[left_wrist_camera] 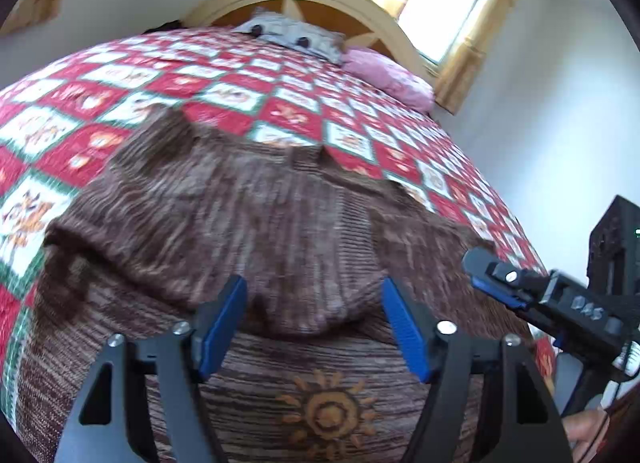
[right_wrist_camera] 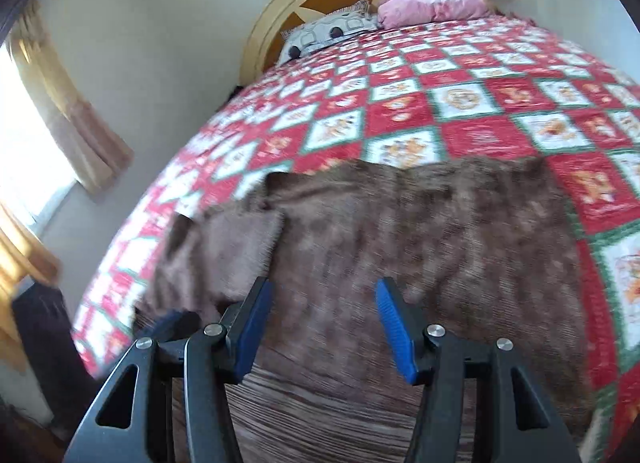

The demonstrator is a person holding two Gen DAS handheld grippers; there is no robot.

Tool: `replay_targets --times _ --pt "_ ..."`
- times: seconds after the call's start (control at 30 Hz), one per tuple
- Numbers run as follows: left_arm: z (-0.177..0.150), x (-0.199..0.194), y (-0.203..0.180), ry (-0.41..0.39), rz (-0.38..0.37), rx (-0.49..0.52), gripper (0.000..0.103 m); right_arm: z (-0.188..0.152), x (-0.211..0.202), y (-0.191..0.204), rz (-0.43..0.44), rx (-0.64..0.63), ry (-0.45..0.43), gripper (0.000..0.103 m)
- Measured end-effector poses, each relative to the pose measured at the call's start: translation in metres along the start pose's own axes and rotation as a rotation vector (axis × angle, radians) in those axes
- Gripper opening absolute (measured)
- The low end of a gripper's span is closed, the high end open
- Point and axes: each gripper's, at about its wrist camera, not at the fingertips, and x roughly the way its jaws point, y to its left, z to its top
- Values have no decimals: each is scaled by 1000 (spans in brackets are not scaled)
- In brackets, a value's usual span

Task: Fold small clothes

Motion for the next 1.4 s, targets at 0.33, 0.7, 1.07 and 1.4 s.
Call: replay_targets --times 0.33,0.7,1.07,1.4 --pt "4 -29 33 -81 169 -134 73 -29 59 63 48 -225 184 28" --pt "45 -1 100 31 593 -134 77 -39 43 41 109 -129 150 28" --pt "40 -9 115 -3 659 -166 83 23 56 56 7 -182 66 27" --pt "40 -9 114 -10 667 -168 85 12 118 71 -199 -384 74 28"
